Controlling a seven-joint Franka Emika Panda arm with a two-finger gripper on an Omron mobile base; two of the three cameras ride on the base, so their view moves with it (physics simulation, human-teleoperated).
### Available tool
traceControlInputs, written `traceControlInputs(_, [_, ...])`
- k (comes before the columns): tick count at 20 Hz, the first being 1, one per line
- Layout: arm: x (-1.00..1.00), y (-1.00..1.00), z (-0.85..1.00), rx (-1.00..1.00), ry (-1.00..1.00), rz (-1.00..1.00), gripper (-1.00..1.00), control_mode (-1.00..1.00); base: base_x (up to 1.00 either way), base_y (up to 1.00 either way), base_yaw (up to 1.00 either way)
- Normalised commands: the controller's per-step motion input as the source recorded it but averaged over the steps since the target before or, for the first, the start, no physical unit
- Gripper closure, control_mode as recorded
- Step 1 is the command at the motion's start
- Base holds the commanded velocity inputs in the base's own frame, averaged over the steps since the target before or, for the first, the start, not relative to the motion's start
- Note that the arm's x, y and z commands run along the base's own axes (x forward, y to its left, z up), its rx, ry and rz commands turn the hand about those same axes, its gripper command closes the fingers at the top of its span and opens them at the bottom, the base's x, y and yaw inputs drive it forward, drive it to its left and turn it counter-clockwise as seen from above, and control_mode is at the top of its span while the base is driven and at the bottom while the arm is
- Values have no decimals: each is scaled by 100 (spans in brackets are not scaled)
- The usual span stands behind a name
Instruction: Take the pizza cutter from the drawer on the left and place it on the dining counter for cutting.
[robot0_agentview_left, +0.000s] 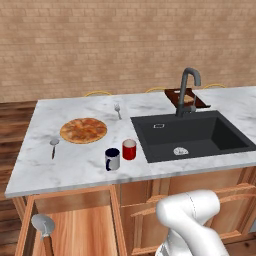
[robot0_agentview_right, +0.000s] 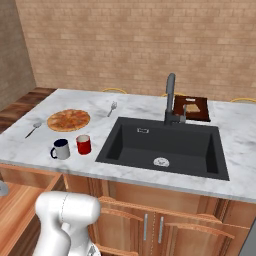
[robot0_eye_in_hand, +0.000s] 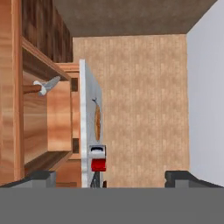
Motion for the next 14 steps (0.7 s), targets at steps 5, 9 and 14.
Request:
traceControlInputs(5, [0, -6, 86, 6, 1, 0, -100, -100, 0, 0, 0])
traceControlInputs(9, [8, -2, 80, 5, 3, 0, -100, -100, 0, 0, 0])
traceControlInputs(14, [24, -3, 71, 4, 4, 0, -100, -100, 0, 0, 0])
